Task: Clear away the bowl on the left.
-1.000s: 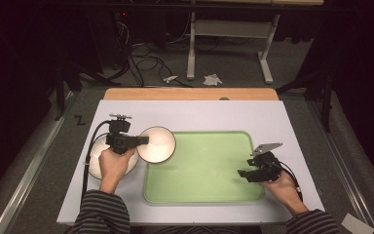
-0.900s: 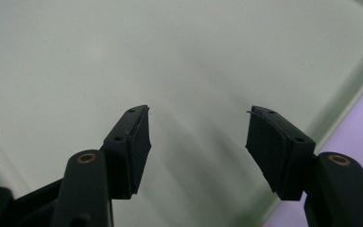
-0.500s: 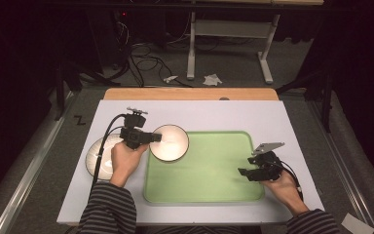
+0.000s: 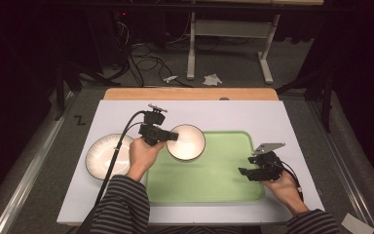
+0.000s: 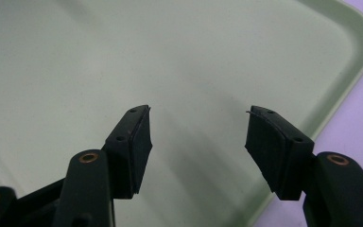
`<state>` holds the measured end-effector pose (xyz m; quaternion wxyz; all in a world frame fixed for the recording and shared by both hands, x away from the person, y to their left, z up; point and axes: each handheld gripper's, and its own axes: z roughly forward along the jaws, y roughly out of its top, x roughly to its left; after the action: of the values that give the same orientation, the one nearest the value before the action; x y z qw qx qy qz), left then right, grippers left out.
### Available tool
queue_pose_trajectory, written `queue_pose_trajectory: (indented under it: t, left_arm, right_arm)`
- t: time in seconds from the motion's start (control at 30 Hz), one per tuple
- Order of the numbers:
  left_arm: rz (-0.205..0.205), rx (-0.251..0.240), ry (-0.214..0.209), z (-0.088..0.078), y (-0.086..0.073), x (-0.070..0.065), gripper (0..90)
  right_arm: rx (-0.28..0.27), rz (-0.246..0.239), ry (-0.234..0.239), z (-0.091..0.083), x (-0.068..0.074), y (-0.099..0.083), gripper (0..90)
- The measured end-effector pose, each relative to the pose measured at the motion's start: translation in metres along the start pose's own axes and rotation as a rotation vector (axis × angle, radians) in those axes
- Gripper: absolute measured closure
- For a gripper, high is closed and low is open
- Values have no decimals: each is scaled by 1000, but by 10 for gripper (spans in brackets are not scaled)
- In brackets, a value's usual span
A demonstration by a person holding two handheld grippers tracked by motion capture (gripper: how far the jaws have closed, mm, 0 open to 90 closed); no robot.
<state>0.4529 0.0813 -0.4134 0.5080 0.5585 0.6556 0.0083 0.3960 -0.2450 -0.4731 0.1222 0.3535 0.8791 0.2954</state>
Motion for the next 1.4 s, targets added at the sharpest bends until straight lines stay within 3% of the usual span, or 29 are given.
queue_pose_trajectory:
  t: [0.4,0.67,0.97,1.07,1.13,1.3,1.37,1.4]
  left_arm:
    - [-13,21,26,26,-6,2,817]
    - [-2,0,49,42,-13,5,817]
    - [-24,30,77,65,-23,10,814]
    - [-64,31,66,71,-23,9,810]
    - [-56,33,65,75,-26,6,810]
    - [-68,48,73,87,-32,7,812]
    - [-53,51,88,89,-34,10,807]
    - [-68,49,82,89,-33,11,807]
  right_arm:
    - [17,-5,0,2,2,0,423]
    - [18,-5,1,2,1,0,422]
    - [17,-10,6,3,1,0,421]
    - [25,-6,12,4,2,0,419]
    - [22,8,33,4,1,0,418]
    - [21,7,31,3,0,0,418]
    - [29,5,32,4,1,0,418]
    - [31,4,34,5,2,0,417]
